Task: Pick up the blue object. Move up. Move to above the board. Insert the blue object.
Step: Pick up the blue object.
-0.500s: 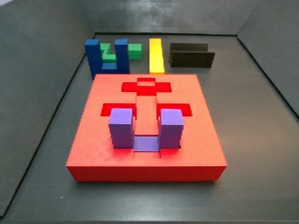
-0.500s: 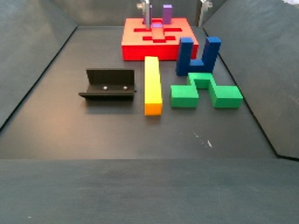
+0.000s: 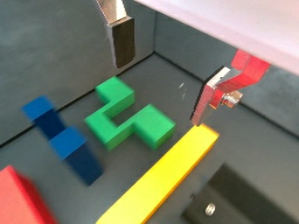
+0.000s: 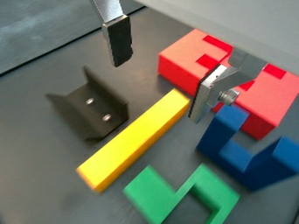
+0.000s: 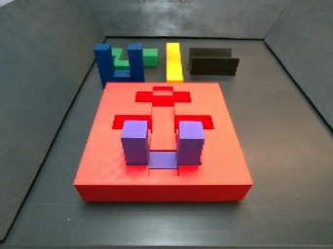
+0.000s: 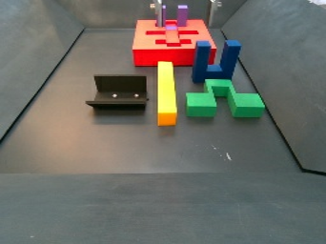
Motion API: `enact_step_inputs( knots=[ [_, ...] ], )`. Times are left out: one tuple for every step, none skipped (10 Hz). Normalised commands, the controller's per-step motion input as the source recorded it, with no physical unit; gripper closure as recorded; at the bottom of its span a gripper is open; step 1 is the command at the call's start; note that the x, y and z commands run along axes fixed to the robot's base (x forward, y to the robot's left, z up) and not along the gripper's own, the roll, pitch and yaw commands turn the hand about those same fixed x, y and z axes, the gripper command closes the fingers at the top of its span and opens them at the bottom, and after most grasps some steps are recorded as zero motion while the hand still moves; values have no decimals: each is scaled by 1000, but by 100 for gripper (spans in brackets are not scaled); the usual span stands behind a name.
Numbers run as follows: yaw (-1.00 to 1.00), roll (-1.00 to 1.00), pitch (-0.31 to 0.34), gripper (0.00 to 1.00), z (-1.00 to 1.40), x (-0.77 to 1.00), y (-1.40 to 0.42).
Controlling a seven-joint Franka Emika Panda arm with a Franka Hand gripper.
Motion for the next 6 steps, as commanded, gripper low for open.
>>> enact_step_inputs(
  knots=[
    [0,0,-23,0,-100,91,-669],
    [0,1,-21,0,-120,14,-631],
    [0,0,-44,0,-186,0,-566],
    [-26,0,-134,0,-514,-123,-423],
    [0,0,-159,0,-571,-94,-346],
    [0,0,-117,0,-503,-131,-237]
  ],
)
